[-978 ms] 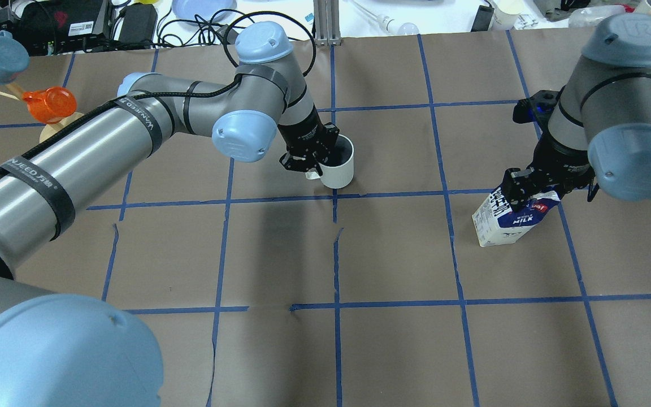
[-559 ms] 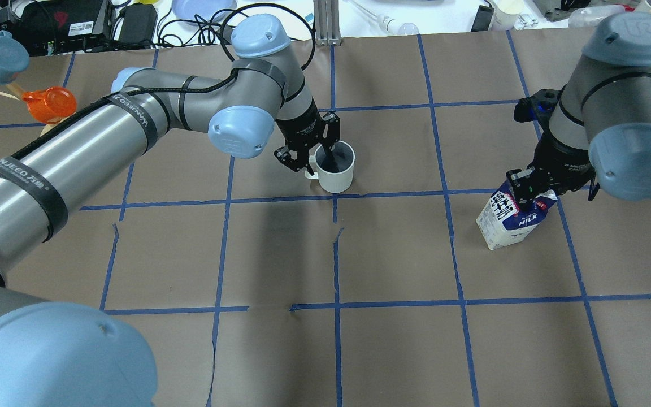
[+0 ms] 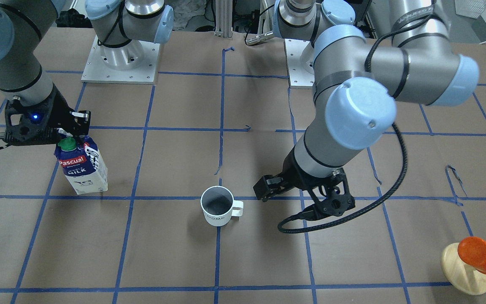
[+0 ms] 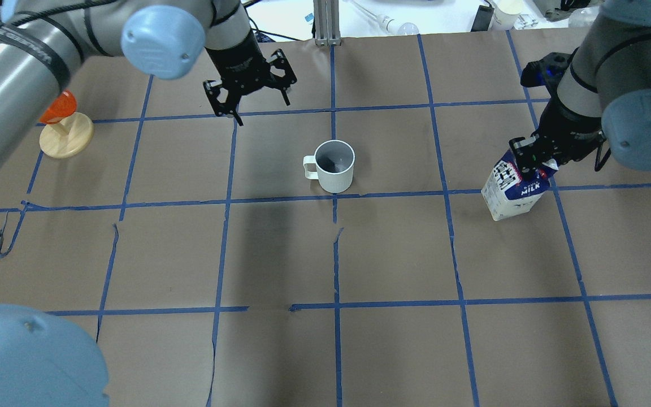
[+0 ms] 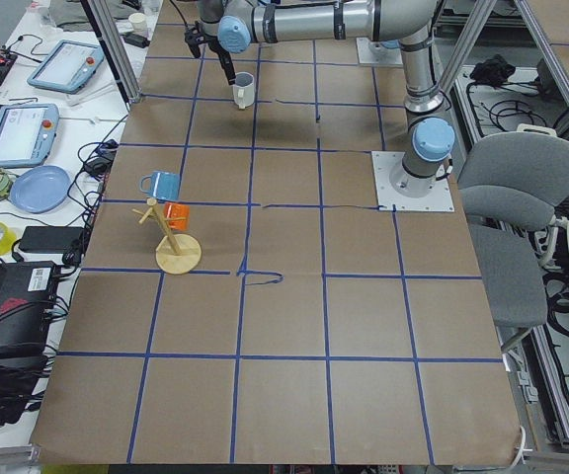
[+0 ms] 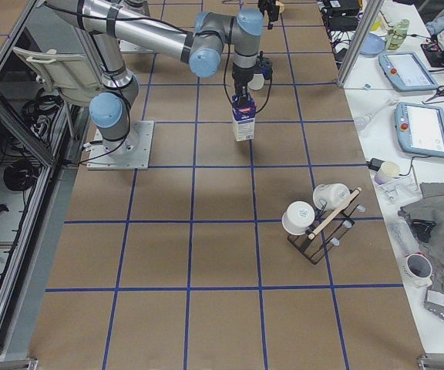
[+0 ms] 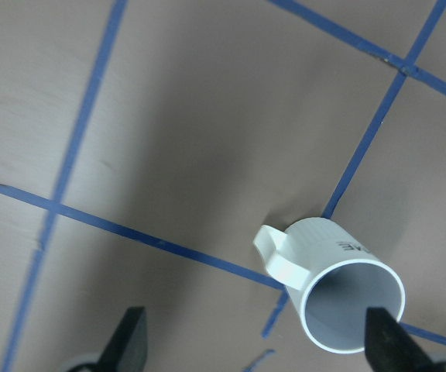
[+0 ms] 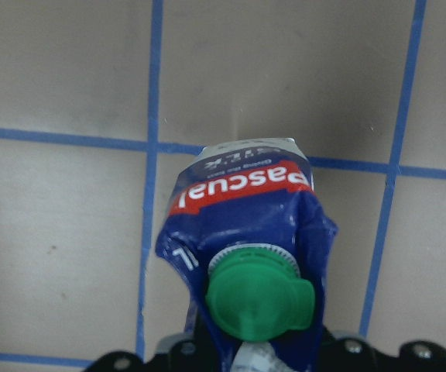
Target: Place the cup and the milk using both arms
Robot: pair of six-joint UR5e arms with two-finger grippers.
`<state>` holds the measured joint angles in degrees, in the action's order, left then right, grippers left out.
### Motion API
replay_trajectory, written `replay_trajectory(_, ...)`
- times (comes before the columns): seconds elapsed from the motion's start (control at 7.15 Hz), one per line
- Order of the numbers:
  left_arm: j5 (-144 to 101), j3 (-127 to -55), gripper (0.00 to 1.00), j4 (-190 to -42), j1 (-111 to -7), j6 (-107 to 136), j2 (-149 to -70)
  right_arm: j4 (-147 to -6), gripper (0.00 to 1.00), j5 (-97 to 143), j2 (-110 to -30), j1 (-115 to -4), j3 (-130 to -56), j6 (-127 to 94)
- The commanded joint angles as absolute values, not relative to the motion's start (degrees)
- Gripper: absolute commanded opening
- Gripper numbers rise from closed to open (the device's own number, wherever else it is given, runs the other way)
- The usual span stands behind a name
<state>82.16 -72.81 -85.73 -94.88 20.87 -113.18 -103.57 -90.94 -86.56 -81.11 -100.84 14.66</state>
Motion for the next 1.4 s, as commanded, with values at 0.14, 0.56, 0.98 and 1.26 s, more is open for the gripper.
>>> replay_trajectory(0.14, 82.8, -72.6, 1.00, -91.1, -87.8, 8.5, -106.7, -104.5, 0.13, -88.6, -75.7, -93.5, -89.1, -1.3)
replay_trajectory(0.56, 86.2, -75.2, 1.00, -92.3, -84.2, 8.4, -102.0, -109.2, 0.14, -87.3, -71.2, -101.7, -88.9, -14.3)
replay_trajectory(0.98, 86.5, -81.1, 1.00, -92.1, -84.4, 8.5, -98.1, -109.9, 0.14, -86.6, -70.8, -102.1, -89.7, -14.8)
replay_trajectory(1.26, 86.5, -83.9, 1.00, -92.2, -84.4, 8.4, -96.0, -109.8, 0.28, -86.7, -70.9, -102.2, -89.8, -14.6)
